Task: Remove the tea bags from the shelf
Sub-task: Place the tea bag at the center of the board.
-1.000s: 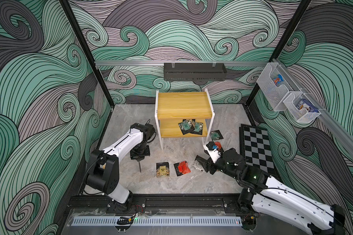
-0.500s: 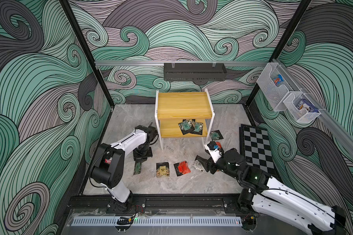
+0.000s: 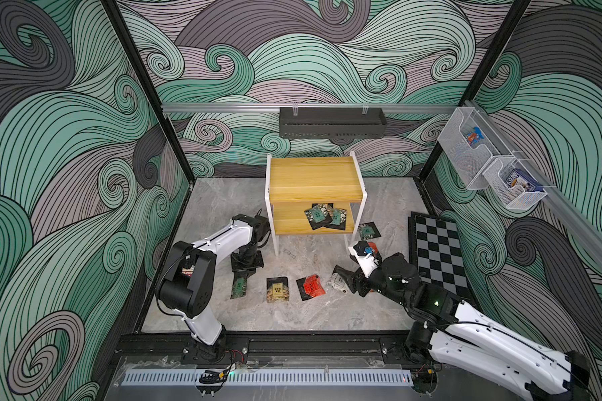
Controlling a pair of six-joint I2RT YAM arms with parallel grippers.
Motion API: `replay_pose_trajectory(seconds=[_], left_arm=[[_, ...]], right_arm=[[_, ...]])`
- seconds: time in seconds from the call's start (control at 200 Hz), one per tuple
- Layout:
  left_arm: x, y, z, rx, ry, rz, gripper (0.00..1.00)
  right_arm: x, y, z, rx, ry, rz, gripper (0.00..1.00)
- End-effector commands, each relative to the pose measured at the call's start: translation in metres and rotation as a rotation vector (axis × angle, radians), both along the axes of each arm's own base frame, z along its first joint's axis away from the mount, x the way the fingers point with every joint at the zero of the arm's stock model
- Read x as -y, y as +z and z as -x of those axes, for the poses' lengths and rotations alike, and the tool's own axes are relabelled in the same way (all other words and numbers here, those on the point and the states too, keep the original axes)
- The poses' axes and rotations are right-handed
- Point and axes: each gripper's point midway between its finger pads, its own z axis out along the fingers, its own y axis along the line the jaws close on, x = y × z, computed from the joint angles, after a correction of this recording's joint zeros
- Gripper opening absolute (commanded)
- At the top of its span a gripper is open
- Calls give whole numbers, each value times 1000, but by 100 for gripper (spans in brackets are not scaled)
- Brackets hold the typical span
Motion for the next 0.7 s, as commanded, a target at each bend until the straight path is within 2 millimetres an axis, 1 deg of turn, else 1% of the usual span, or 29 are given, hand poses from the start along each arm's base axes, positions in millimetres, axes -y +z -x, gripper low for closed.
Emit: replay_pose_trajectory(seconds=[0.0,0.13,0.33,0.695], left_arm=[[10,4,-4,21,-6,24,22],[11,8,-6,43,-5,32,27],[11,17,-7,70,-4,41,27],[8,51,-10,195,-6,68,29]], right_arm=[[2,-1,-3,12,-15,2,68],[2,-2,-3,10,-12,3,68],[2,-1,-2,9,-11,3,68],[0,1,-1,3,-6,-7,68]])
